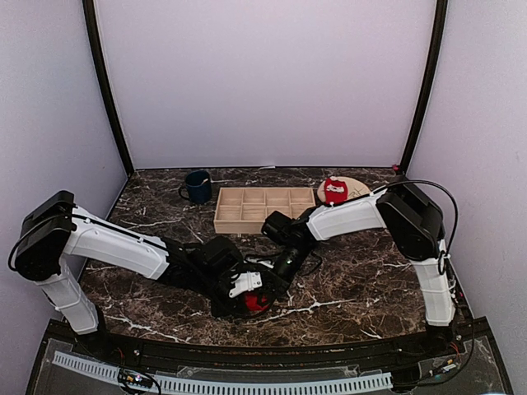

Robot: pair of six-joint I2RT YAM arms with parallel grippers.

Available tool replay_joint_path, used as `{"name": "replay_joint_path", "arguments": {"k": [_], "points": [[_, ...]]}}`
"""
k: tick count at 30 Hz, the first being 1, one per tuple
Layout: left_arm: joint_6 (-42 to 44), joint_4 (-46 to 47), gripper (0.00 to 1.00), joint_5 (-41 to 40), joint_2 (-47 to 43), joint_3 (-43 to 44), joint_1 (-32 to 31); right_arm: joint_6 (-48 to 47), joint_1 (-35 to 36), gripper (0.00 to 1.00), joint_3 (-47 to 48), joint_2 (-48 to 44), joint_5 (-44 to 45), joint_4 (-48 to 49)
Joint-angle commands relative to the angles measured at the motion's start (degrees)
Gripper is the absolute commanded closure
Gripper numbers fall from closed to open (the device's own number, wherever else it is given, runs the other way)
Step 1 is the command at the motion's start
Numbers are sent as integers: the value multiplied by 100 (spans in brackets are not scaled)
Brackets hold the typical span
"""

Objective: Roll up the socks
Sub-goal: Roll the sock at the center of the board.

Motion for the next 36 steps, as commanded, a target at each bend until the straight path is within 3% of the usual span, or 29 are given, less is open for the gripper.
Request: {"name": "replay_joint_path", "arguments": {"k": [1, 13, 26, 36], "points": [[-334, 88, 87, 170, 263, 172, 181, 102, -57, 91, -286, -109, 155, 228], [-404, 185, 88, 1245, 578, 244, 534, 701, -496, 63, -1284, -751, -231, 1359], [-454, -338, 88, 2179, 957, 429, 808, 1264, -791, 64, -1921, -1266, -180, 2394], [-465, -944, 88, 3200, 1427, 766, 1286, 1238, -765, 68, -2737, -2180, 1250, 3207]]}}
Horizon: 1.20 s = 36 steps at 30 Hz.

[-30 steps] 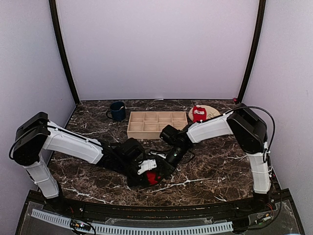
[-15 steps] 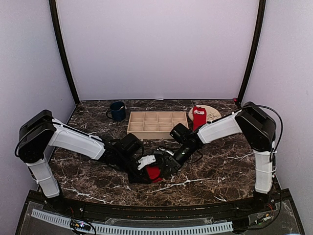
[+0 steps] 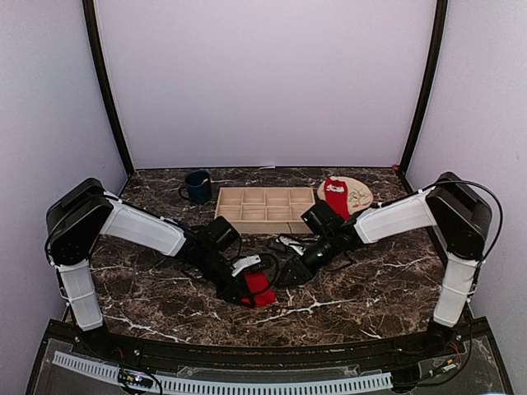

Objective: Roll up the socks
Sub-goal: Roll the sock at the center of the board.

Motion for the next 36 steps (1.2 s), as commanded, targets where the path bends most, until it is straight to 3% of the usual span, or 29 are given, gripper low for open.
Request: {"name": "replay_joint_path", "arguments": {"k": [1, 15, 27, 36], "points": [[-45, -870, 88, 517, 311, 44, 167, -88, 16, 68, -359, -533, 848, 585], [30, -1377, 88, 1364, 875, 351, 532, -1017, 1393, 63, -678, -1185, 3195, 807], [190, -1677, 88, 1937, 1221, 450, 752, -1503, 2029, 61, -565, -1064, 3938, 838], [267, -1811, 89, 2157, 1453, 536, 773, -1871, 2245, 55, -126, -661, 3957, 517]]}}
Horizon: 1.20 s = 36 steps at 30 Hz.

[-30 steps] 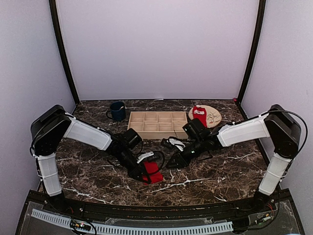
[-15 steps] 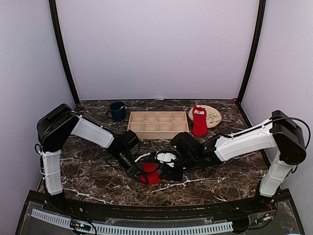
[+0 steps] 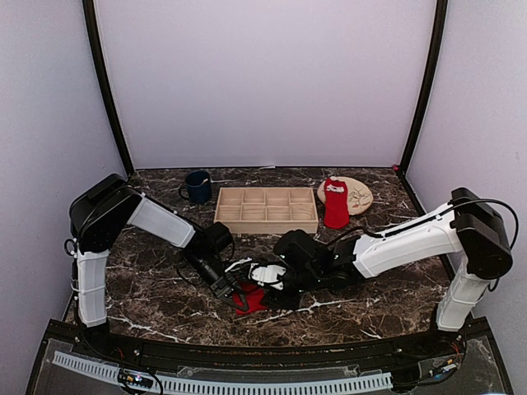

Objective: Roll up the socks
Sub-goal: Roll the sock at the center of the board.

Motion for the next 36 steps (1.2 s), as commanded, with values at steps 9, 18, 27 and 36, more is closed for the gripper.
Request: {"name": "replay_joint_path", "arguments": {"k": [9, 18, 27, 36], "points": [[174, -400, 89, -201, 322, -83, 34, -400, 154, 55, 520, 535, -104, -246], [196, -407, 89, -169, 389, -85, 43, -472, 155, 65, 559, 715, -252, -245], [146, -420, 88, -228, 439, -75, 49, -551, 155, 84, 696, 878, -435, -349], [-121, -612, 78, -879, 324, -29, 61, -519, 149, 94, 674, 893, -529, -391]]}}
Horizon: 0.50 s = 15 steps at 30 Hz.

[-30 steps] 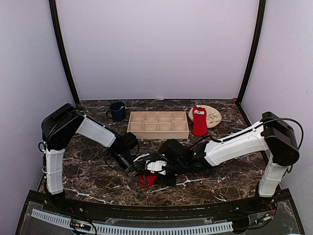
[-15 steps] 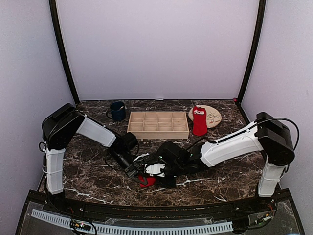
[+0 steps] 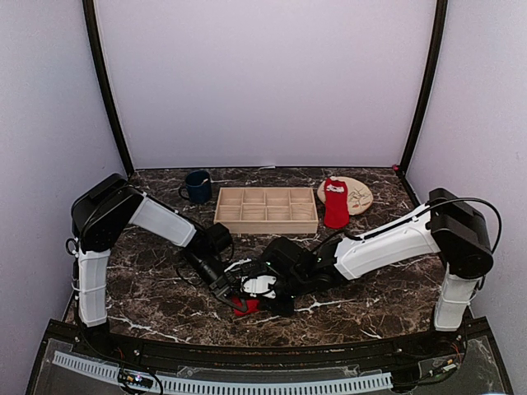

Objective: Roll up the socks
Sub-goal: Roll the sock at the center of the board.

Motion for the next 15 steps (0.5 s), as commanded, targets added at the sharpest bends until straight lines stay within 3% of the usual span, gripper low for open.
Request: {"name": "replay_joint_path", "arguments": {"k": [1, 15], "points": [[-253, -264, 77, -1155, 172, -139, 20, 13, 54, 95, 100, 124, -201, 61], [-826, -233, 73, -2406, -679, -198, 206, 272, 48, 97, -40, 83, 183, 44]]}}
